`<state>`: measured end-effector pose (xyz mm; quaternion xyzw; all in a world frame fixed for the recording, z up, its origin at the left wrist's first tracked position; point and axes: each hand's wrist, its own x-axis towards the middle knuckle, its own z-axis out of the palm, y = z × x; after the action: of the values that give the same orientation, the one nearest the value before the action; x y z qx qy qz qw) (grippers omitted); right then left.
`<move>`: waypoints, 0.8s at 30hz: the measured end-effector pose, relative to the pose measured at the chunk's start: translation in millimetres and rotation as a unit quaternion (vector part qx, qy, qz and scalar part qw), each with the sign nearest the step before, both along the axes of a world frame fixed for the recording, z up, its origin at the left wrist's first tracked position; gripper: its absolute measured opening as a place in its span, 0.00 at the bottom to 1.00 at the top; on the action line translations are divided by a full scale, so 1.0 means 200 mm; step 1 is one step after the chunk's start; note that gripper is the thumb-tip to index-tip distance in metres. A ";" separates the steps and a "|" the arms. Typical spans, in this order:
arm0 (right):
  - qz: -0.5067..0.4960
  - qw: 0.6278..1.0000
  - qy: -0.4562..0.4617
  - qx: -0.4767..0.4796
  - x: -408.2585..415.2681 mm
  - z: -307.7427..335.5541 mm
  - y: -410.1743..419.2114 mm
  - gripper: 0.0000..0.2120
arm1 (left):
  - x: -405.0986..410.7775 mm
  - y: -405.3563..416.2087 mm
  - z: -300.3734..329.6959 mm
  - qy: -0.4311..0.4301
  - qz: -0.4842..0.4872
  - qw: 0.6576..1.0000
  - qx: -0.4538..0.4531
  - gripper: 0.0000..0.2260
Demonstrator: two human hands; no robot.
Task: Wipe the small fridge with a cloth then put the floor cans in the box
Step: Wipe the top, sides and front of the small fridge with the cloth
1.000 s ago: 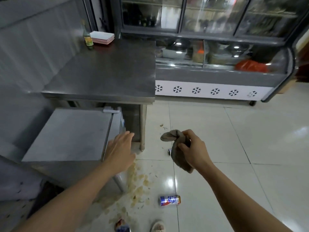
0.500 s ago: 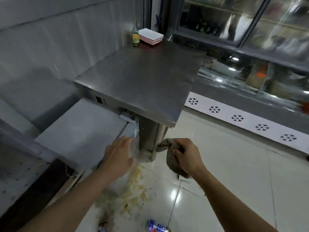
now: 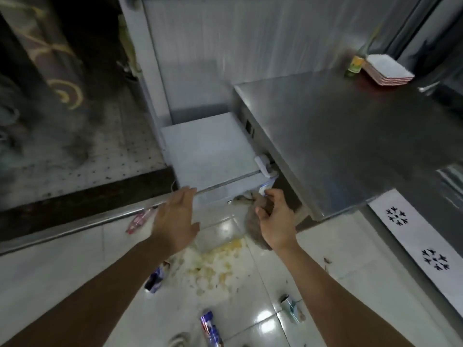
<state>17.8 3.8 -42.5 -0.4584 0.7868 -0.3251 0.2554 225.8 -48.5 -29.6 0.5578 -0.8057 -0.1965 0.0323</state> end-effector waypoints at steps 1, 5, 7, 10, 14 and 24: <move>0.014 1.000 0.006 -0.001 0.02 -0.03 -0.01 0.15 | 0.02 0.02 -0.01 0.000 0.013 1.000 -0.003 0.36; 0.067 0.997 0.027 -0.015 0.15 -0.15 -0.08 0.13 | 0.12 0.05 -0.11 0.005 0.065 0.998 -0.022 0.37; 0.088 0.995 0.039 -0.037 0.22 -0.20 -0.12 0.14 | 0.17 0.04 -0.19 0.009 0.076 0.997 -0.029 0.38; 0.121 0.988 0.071 -0.066 0.32 -0.27 -0.21 0.16 | 0.25 0.02 -0.30 0.015 0.095 0.995 -0.020 0.38; 0.166 0.973 0.099 -0.130 0.44 -0.37 -0.35 0.17 | 0.30 -0.04 -0.43 0.018 0.097 0.995 -0.030 0.37; 0.328 0.890 0.297 -0.114 0.48 -0.84 -0.53 0.26 | 0.23 -0.18 -0.72 0.011 0.109 0.991 -0.073 0.37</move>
<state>114.0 -101.4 -209.6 -0.7915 0.5880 -0.1594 0.0480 271.4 -84.3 -174.3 0.6361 -0.7520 -0.1389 0.1033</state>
